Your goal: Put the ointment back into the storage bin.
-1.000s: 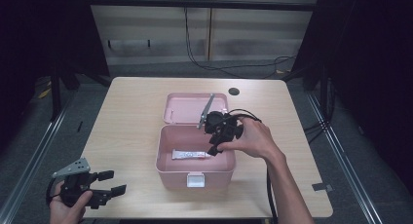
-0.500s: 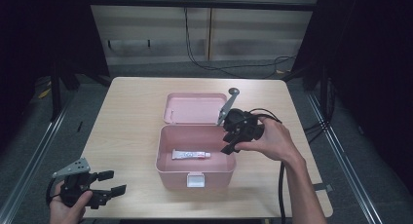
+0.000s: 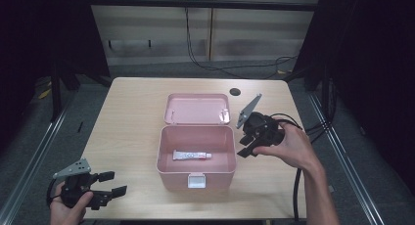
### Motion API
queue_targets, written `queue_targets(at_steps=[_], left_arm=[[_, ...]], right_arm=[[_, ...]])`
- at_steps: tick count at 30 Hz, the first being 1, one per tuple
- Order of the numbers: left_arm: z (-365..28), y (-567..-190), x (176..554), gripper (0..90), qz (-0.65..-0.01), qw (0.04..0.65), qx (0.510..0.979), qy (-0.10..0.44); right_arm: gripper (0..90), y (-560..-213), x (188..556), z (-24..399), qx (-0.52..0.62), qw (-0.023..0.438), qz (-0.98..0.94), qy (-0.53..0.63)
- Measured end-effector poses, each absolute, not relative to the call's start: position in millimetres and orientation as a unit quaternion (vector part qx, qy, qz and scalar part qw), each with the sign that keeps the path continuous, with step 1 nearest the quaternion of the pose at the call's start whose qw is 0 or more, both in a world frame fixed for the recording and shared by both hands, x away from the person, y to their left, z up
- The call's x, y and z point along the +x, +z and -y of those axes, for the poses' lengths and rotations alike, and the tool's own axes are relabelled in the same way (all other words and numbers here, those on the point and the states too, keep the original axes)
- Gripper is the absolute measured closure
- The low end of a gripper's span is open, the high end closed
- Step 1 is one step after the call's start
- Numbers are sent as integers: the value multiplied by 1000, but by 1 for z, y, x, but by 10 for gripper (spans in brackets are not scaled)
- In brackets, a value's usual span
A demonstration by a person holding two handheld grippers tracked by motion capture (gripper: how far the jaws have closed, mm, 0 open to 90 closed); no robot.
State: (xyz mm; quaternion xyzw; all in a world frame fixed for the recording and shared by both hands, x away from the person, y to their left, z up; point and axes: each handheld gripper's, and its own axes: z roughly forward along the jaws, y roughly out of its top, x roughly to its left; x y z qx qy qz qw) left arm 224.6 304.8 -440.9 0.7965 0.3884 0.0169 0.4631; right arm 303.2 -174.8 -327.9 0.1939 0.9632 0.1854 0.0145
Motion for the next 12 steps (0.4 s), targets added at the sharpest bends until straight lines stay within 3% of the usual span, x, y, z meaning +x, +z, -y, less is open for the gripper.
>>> queue_targets(at_steps=[12], left_arm=[[-305, -441, 225, 188, -389, 462, 797, 18]], right_arm=[[502, -346, 293, 198, 220, 16, -959, 180]])
